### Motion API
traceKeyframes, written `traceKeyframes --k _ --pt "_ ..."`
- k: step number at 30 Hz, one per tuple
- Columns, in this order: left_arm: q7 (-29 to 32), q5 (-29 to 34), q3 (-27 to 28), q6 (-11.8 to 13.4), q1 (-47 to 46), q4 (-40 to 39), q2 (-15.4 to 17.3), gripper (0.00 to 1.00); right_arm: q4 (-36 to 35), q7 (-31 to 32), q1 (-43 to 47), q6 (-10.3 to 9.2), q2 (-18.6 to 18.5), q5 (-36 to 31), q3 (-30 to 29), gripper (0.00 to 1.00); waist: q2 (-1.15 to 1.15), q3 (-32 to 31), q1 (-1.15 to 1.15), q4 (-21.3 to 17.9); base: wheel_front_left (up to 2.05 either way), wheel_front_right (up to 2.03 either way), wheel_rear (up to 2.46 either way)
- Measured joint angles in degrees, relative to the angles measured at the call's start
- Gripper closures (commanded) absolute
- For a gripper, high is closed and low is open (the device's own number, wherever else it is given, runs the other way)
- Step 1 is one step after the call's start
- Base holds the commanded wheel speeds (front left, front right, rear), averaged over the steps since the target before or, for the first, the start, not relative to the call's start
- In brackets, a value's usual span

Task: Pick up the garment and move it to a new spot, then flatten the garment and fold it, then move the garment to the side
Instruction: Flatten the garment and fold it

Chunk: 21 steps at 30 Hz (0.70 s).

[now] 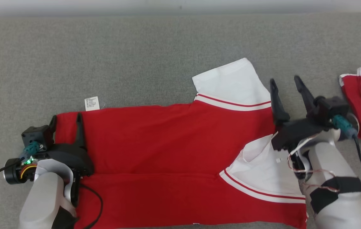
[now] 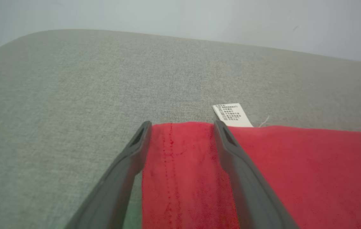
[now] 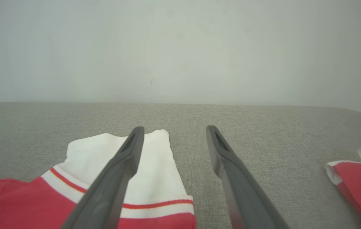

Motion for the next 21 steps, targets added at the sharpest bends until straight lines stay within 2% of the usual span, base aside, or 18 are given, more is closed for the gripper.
traceKeyframes --k 8,16,21 --pt "-0.04 -0.09 -0.16 1.45 -1.91 3.98 -0.96 0.00 1.89 0.00 -3.97 0.00 -2.29 0.02 0.87 0.00 0.00 1.64 -0.02 1.95 0.00 0.00 0.00" --pt "-0.02 -0.67 -1.49 0.03 -3.02 4.68 -1.67 0.00 6.55 0.00 -7.77 0.00 -3.71 0.56 5.26 0.00 0.00 1.30 -0.02 4.01 0.00 0.00 0.00" --pt "-0.01 -1.30 -2.81 -0.54 -4.98 5.02 -2.18 0.01 12.24 0.11 -11.93 0.00 -4.82 1.46 8.99 0.00 0.00 2.09 -0.02 4.26 0.00 0.00 0.00"
